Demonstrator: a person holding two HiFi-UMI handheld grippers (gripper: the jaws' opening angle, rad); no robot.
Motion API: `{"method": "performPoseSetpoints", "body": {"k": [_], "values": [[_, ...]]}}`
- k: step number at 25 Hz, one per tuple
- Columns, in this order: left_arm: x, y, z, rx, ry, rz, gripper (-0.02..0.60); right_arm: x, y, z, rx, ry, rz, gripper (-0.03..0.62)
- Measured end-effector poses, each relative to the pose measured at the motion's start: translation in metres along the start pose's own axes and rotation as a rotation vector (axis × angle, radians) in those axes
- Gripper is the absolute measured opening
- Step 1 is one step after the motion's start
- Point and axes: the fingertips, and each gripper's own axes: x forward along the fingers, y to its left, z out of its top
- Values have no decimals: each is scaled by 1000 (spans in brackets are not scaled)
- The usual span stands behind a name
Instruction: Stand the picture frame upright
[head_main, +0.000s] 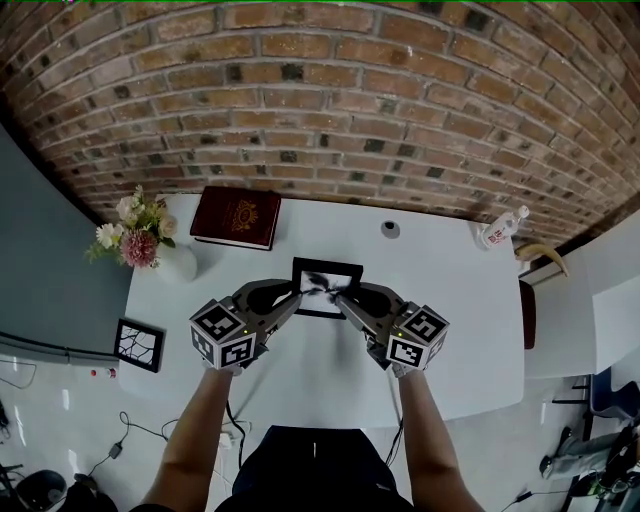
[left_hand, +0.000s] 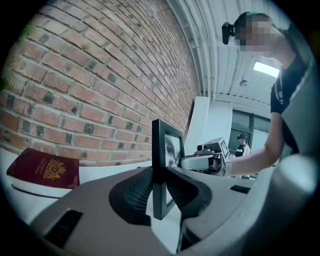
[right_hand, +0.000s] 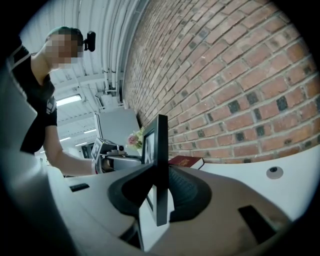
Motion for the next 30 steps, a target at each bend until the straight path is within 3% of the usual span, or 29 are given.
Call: {"method": "performPoseSetpoints", "body": {"k": [20,30], "values": [[65,70,45,50,29,39,98,32,-88,48,-56,-17,0,94],[104,106,43,39,52,58,98,47,-138,50,-68,1,-12,94]]}}
